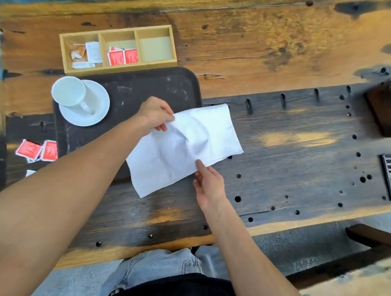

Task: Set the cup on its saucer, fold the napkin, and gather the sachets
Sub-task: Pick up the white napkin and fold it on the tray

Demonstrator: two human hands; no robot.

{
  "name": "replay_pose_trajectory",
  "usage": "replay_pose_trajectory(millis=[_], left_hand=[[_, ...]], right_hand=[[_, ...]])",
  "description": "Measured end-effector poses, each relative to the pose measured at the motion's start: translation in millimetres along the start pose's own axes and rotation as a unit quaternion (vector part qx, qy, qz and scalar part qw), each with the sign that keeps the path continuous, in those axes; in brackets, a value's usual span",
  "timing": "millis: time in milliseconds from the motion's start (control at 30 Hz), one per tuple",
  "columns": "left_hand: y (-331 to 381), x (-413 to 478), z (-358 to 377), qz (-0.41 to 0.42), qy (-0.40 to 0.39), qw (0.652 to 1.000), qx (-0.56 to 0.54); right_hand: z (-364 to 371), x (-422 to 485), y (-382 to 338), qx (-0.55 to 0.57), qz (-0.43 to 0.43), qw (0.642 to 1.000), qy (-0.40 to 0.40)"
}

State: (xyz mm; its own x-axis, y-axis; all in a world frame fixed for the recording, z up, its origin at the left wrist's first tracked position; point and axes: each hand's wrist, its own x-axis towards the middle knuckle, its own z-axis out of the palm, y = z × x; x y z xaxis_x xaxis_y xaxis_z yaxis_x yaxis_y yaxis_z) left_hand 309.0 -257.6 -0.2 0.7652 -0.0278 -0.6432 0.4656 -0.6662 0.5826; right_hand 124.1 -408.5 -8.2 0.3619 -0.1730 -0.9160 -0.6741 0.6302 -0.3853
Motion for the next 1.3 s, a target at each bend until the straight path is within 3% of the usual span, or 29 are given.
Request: replay_pose_trajectory(millis=[167,333,567,767,867,967,1133,1300], left_hand=[[3,-16,-39,0.006,0.025,0.996,-0.084],[8,-37,-72,0.024,0.046,0.985,-0.166],[25,-65,-110,0.055,0.088,0.949,-0.298],[24,-68,-123,0.103,0.127,0.926,-0.341],[5,-65,-114,0.117,0.134,0.909,-0.377],[-31,-68,-92,0.092,0.106,0.915,-0.377],[-106,-91,-37,-0.013,0.011,0.943,-0.331],[-144,-110,-1,-0.111,-0.036,0.937,-0.329]], right_hand=[[-3,-13,-41,-0.084,-0.090,0.992,-0.019],[9,-25,-84,-0.084,-0.133,0.985,-0.076],[70,-37,-160,-0.092,-0.198,0.968,-0.125],[111,-34,-200,-0.124,-0.223,0.955,-0.151],[114,-26,-195,-0.123,-0.229,0.954,-0.150],[98,-10,-171,-0.152,-0.206,0.959,-0.120],[37,23,-92,-0.216,-0.120,0.968,-0.051],[-8,36,-30,-0.244,-0.057,0.968,-0.016]])
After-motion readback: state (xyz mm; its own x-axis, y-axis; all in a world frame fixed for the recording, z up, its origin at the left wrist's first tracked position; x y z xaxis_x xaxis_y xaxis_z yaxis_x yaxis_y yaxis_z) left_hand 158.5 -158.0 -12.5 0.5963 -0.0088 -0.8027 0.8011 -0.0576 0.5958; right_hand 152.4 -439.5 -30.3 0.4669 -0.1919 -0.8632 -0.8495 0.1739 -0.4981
